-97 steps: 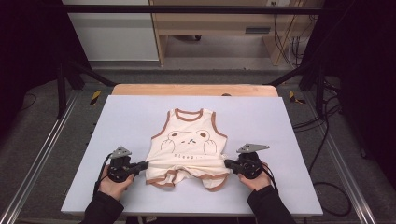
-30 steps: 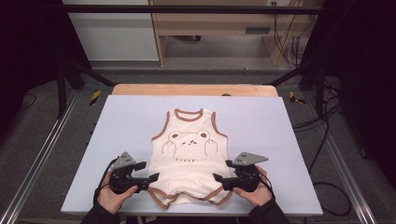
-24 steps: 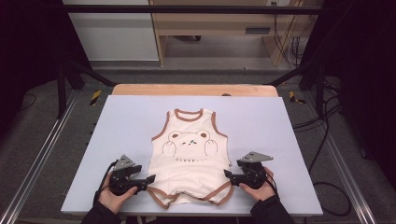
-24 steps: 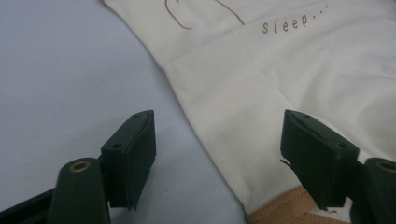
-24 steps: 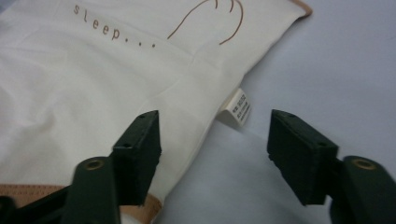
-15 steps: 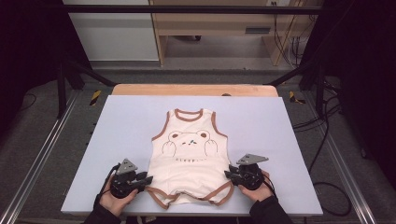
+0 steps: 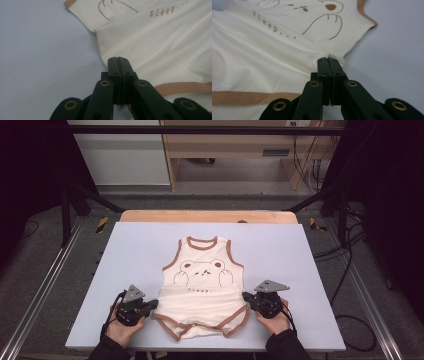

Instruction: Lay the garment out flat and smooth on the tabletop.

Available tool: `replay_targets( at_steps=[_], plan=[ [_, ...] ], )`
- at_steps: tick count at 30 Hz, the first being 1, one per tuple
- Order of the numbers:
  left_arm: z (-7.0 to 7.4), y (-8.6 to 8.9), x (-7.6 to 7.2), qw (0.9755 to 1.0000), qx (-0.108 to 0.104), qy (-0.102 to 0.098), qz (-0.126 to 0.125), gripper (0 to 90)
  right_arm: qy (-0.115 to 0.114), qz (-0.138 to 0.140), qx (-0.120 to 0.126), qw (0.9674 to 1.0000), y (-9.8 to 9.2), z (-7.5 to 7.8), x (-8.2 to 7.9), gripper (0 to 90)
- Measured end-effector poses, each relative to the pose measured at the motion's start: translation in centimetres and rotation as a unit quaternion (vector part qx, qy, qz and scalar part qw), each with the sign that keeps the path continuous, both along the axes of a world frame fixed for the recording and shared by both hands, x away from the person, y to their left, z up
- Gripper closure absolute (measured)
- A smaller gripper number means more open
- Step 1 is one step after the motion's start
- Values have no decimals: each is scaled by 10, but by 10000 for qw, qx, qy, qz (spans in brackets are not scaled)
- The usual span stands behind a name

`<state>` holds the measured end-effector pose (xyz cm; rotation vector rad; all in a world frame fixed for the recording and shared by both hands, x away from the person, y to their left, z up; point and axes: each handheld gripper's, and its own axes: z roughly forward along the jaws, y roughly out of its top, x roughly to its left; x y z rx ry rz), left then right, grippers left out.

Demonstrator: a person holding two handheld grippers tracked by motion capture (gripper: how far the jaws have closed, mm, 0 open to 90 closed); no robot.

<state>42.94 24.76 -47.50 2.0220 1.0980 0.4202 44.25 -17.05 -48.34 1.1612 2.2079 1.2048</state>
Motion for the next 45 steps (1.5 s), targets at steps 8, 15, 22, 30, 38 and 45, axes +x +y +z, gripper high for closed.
replay_targets(
  at_steps=[8, 15, 22, 30, 38, 45],
  plan=[
    [1, 5, 0, 9988, -272, -374, 160, 741, -123, -132, -117, 9998, 2, -1, -1, 642],
    [16, -22, -26, 9944, -669, -706, -418, 517, -336, 568, 454, 9968, 20, 17, -22, 419],
    [9, -22, -12, 9974, -436, -540, -177, 415, -293, 414, 42, 9987, 30, 9, -14, 289],
    [21, 4, 33, 9914, -1083, -737, 48, 237, -421, -158, 437, 9980, 8, 10, 24, 253],
    [31, -5, 76, 9912, -1036, -822, 54, 195, -443, -181, 704, 9964, 14, 23, 69, 195],
    [26, -18, 107, 9941, -788, -745, 82, 195, -358, -331, 464, 9977, 29, 17, 102, 202]
  ],
)
